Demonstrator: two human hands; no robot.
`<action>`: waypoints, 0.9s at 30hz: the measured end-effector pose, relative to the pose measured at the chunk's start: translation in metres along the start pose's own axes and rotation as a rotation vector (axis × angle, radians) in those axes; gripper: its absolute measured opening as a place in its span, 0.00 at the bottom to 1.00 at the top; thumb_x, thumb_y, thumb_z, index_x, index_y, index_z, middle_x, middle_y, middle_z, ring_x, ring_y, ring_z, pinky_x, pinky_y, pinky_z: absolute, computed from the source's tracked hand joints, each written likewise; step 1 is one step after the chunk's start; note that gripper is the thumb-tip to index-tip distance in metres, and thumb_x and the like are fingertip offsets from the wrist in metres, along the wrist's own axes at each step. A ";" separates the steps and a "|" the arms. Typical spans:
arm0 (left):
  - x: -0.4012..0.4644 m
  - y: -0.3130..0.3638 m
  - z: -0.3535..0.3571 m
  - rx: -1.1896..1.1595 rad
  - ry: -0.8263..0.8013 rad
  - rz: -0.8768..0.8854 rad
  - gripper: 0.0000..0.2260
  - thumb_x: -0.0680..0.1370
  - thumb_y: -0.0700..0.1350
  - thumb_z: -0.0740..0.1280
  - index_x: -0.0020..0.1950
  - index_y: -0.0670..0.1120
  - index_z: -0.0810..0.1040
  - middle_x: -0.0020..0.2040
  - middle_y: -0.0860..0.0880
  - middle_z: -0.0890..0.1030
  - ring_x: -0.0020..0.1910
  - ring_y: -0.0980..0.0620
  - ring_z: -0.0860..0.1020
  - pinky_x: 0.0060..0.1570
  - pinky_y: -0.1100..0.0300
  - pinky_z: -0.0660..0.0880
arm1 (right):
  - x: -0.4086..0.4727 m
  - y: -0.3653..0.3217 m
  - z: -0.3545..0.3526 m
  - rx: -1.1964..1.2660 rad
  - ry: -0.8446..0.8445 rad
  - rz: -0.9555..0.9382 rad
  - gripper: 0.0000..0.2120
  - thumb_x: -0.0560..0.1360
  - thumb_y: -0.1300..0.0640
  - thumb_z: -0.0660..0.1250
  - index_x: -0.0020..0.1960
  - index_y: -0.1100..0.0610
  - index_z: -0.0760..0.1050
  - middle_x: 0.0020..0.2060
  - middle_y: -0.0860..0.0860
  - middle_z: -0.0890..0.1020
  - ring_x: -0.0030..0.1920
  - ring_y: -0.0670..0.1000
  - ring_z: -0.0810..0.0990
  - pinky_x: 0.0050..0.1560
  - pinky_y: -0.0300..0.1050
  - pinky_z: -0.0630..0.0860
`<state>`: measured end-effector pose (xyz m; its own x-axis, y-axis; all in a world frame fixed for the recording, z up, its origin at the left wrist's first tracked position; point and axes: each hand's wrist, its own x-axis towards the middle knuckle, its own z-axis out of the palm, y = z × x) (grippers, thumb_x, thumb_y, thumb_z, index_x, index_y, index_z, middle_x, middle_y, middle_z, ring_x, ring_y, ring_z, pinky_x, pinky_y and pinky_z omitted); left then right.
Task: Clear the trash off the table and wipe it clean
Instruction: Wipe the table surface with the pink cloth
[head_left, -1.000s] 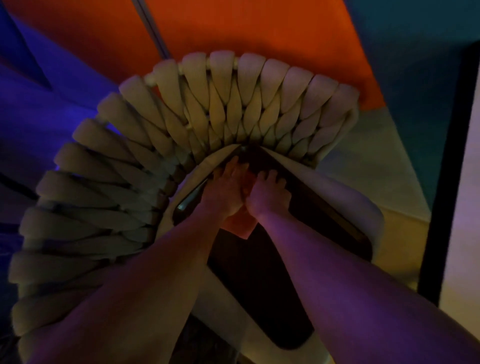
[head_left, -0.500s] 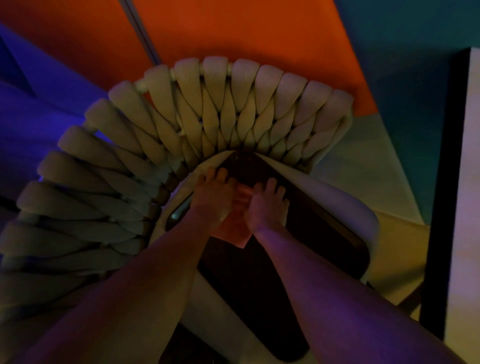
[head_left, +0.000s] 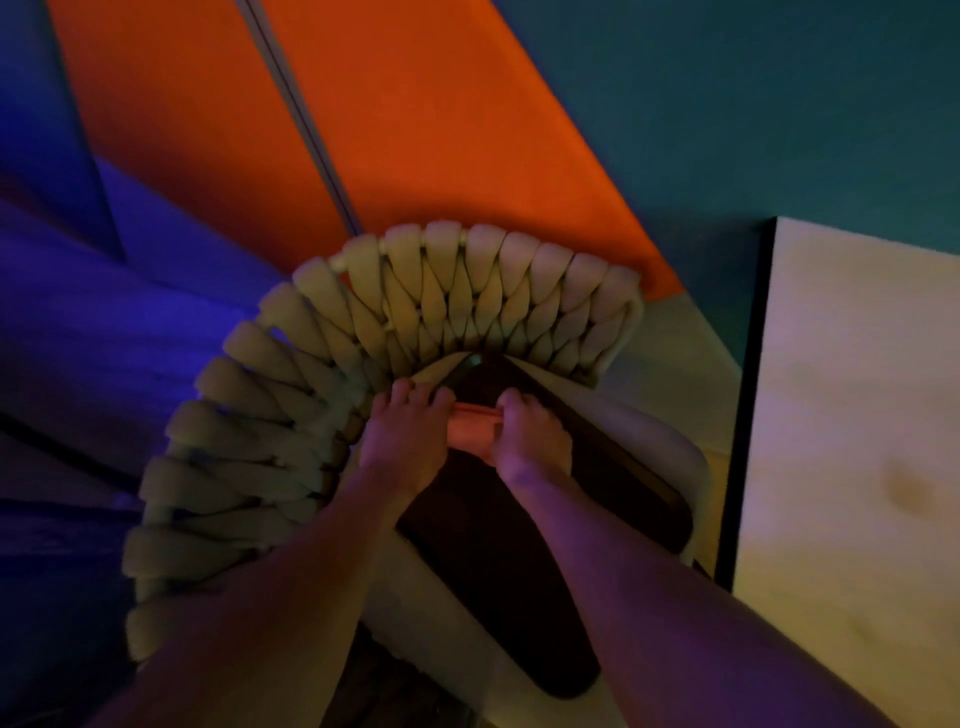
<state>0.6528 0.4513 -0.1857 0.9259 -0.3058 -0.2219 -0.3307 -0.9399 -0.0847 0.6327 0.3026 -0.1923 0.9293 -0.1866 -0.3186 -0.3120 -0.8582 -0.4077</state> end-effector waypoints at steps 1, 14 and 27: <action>-0.004 0.000 -0.004 -0.019 0.017 -0.006 0.18 0.77 0.48 0.62 0.67 0.50 0.70 0.64 0.47 0.76 0.65 0.41 0.71 0.59 0.48 0.71 | -0.004 -0.002 -0.004 -0.006 0.002 -0.015 0.15 0.76 0.57 0.65 0.62 0.49 0.71 0.60 0.50 0.76 0.60 0.57 0.77 0.54 0.52 0.75; -0.103 0.018 -0.117 -0.473 0.346 -0.060 0.14 0.76 0.43 0.69 0.62 0.48 0.77 0.53 0.46 0.79 0.47 0.42 0.81 0.41 0.51 0.78 | -0.103 -0.013 -0.129 0.137 0.163 -0.138 0.08 0.76 0.53 0.64 0.55 0.46 0.74 0.53 0.47 0.81 0.54 0.56 0.81 0.49 0.51 0.78; -0.220 0.049 -0.229 -0.799 0.552 0.009 0.12 0.78 0.42 0.67 0.61 0.48 0.76 0.57 0.50 0.77 0.54 0.49 0.79 0.52 0.52 0.78 | -0.242 -0.004 -0.228 0.557 0.356 -0.286 0.08 0.75 0.55 0.71 0.55 0.51 0.80 0.47 0.41 0.82 0.47 0.39 0.79 0.49 0.33 0.75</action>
<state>0.4746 0.4379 0.0815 0.9468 -0.1498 0.2848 -0.3049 -0.7007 0.6451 0.4543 0.2422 0.0815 0.9682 -0.2166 0.1253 -0.0128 -0.5431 -0.8395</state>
